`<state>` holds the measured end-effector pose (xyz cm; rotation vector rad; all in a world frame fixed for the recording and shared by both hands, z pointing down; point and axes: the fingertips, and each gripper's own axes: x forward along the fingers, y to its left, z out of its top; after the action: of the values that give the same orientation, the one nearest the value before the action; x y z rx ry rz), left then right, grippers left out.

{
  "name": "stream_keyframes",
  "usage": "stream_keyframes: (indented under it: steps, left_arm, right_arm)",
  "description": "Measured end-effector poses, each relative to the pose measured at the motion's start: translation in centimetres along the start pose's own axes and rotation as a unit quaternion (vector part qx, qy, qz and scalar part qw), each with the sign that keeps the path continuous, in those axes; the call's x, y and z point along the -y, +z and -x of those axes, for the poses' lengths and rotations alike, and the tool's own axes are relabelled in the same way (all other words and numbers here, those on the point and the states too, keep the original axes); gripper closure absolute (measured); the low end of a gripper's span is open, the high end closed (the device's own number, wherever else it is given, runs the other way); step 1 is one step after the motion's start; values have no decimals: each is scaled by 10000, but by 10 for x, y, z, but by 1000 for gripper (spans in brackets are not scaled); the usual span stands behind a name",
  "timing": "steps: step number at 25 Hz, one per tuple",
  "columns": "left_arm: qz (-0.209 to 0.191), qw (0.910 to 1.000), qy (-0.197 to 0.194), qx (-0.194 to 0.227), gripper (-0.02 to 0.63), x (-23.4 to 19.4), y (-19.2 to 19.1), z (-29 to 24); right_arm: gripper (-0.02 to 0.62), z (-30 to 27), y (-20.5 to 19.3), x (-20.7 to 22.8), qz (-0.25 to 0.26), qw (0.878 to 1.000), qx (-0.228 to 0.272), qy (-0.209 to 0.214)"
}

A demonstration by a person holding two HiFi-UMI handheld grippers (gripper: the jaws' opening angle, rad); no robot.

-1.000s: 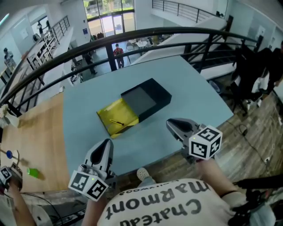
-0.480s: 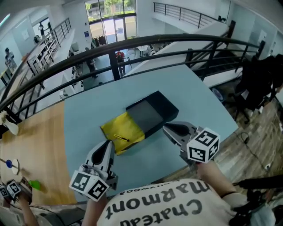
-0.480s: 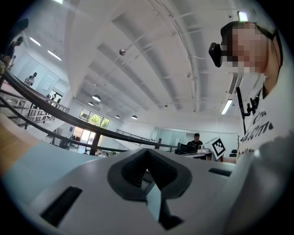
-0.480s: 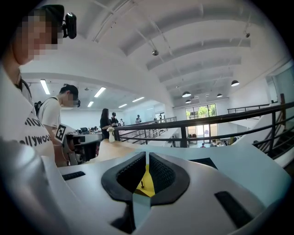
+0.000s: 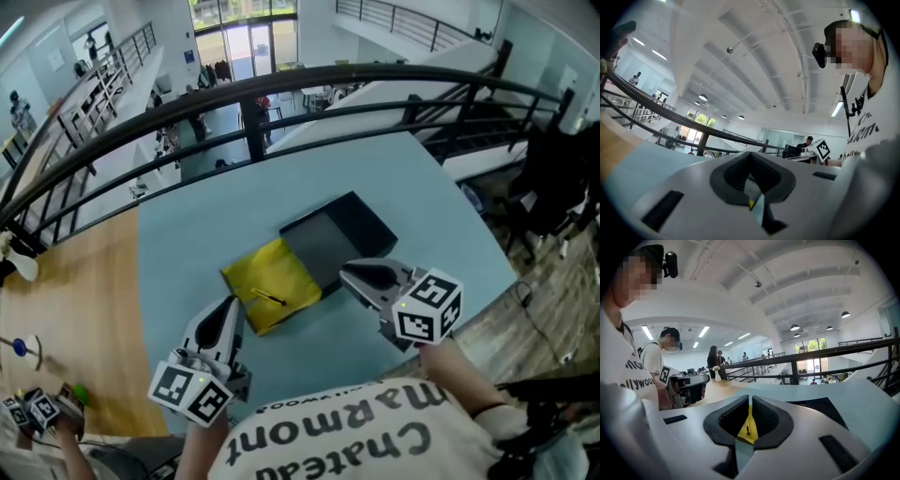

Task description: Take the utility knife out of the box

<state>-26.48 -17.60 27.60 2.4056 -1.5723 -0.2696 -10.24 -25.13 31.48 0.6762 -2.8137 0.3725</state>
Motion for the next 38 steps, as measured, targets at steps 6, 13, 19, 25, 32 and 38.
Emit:
stream_keyframes:
  steps: [6,13,19,25,32,38]
  left_arm:
    - [112,9998,159,-88,604,-27,-19,-8]
    - [168,9992,254,-245,604,-45,-29,-19]
    - [177,9989,273,-350,604,-54,-44,-33]
    - [-129,9967,395,-698,604,-51,-69,-42]
    - [-1240,9770,553,-1643,604,-45,-108,-53]
    - [-1998,9496,441,-2376,604,-51,-136,-71]
  right_arm:
    - [549,-32,-20,14,-18,9996,-286,41]
    - [549,-51,-29,25,-177,9986,-477,126]
    - [549,-61,-46,34,-388,9974,-561,248]
    - [549,-70,-69,35,-708,9937,-719,479]
    - [549,-74,-82,44,-840,9889,-908,823]
    - [549,-75,-92,54,-1049,9852,-957,955]
